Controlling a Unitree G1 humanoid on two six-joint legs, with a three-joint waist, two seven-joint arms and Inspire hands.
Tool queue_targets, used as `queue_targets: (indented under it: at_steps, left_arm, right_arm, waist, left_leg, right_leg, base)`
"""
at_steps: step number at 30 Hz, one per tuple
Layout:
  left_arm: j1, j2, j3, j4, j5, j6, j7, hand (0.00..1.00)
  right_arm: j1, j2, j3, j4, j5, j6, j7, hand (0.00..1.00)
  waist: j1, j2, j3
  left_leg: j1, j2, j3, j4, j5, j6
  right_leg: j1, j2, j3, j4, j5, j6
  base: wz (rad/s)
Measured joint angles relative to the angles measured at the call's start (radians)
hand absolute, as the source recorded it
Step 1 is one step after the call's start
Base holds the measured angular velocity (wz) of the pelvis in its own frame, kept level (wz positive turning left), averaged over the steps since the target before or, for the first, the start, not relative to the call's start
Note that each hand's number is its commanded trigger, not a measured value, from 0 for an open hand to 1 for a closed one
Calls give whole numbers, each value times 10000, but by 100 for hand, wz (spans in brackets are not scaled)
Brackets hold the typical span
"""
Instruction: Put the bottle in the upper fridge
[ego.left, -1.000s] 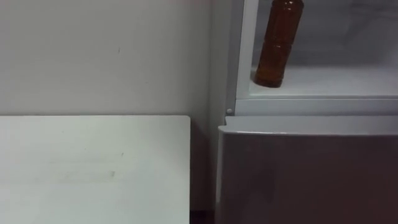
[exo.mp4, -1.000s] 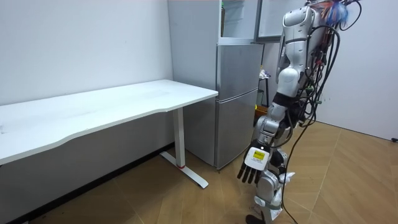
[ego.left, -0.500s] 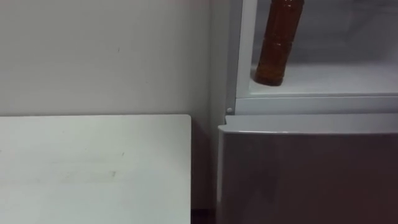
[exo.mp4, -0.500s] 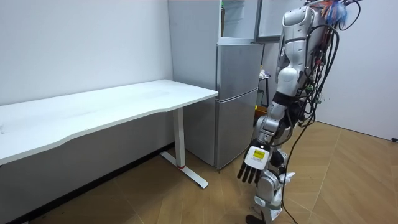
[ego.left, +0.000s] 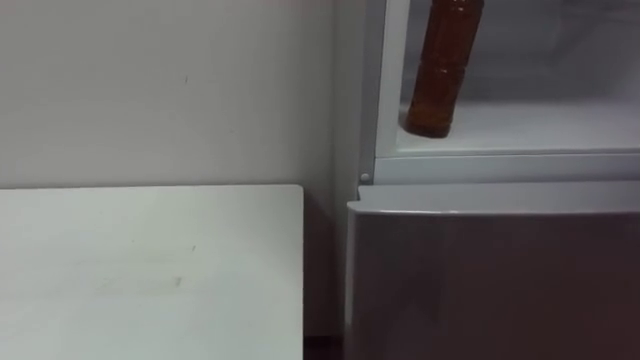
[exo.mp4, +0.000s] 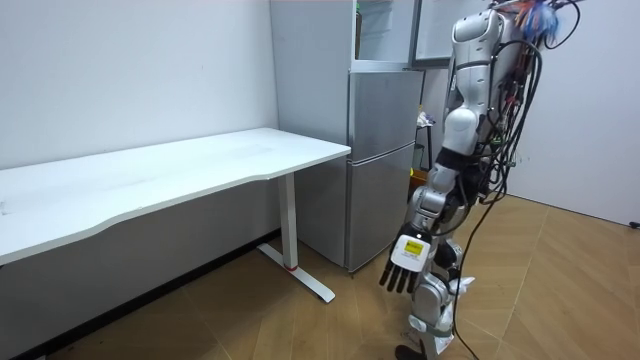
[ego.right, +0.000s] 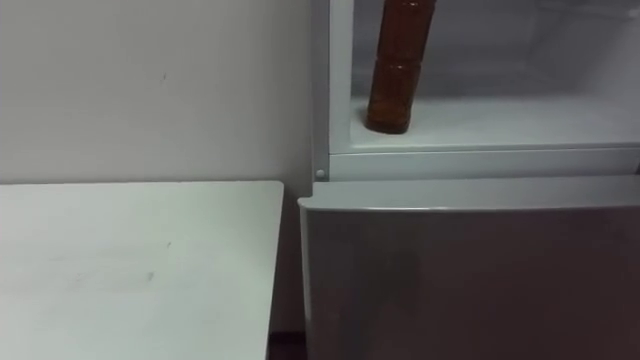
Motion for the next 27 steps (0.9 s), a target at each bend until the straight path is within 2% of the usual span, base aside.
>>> queue_targets:
  at_steps: [3,5,8,11,14,18,20,22,27]
  left_arm:
    - [215,17,561,-34,391,-4,-111,0]
    - [348,168,772,-28,517,-4,-199,0]
    - [480,387,932,-93,568,-4,-267,0]
    - [511,445,1206,-130,632,-13,-258,0]
    - [601,469,1228,-376,688,-6,-249,0]
    - [581,495,1368,-535,857,-33,-262,0]
    - [607,511,1394,-525,1112,-65,-254,0]
    - [643,510,1384,-604,1247,-67,-228,0]
    - [636,516,1315,-827,1227,-132,-145,0]
  right_arm:
    - [-331,-329,-1410,-289,39,9,-453,0]
    - [-648,-900,-2160,-540,523,-10,-769,0]
    - [-922,-1515,-2899,-1257,536,-132,-1411,0]
    - [-1078,-2017,-3650,-2001,604,-200,-1944,0]
    - [-1051,-2398,-3920,-3306,686,-339,-2772,0]
    - [-1206,-2840,-4361,-4746,406,-346,-3636,0]
    - [-1223,-3032,-4544,-6240,-372,-415,-4360,0]
    - [-1225,-3044,-4556,-7283,-1184,-642,-4859,0]
    - [-1489,-3398,-4567,-9414,-2301,-662,-6076,0]
  waist:
    - [-349,-86,-14]
    - [-571,-203,2]
    - [-782,-372,14]
    - [-947,-580,13]
    - [-1067,-726,34]
    - [-1266,-889,14]
    - [-1188,-931,20]
    - [-1233,-990,22]
    - [-1237,-1142,7]
  left_leg:
    - [73,-7,61,-43,1,4]
    - [183,-22,126,-70,0,8]
    - [224,-26,137,-70,-6,15]
    - [203,-30,174,-81,-7,14]
    - [182,-23,336,-106,-8,13]
    - [81,-44,412,-102,-6,13]
    - [60,-31,617,-79,-3,12]
    - [73,-25,633,-61,-4,12]
    - [54,-37,682,-41,-2,11]
  right_leg:
    - [12,-5,64,50,-26,35]
    - [18,-20,125,165,-58,20]
    - [-53,-31,191,325,-128,12]
    - [-193,-43,255,454,-226,60]
    - [-272,-30,370,538,-225,13]
    - [-476,-20,431,685,-250,-4]
    - [-626,59,647,748,-233,-30]
    - [-644,65,752,747,-226,-41]
    - [-748,96,849,804,-230,-41]
  base:
    - [-6]
    - [-8]
    - [-7]
    - [-4]
    - [-13]
    - [-6]
    - [-27]
    - [-18]
    - [-8]
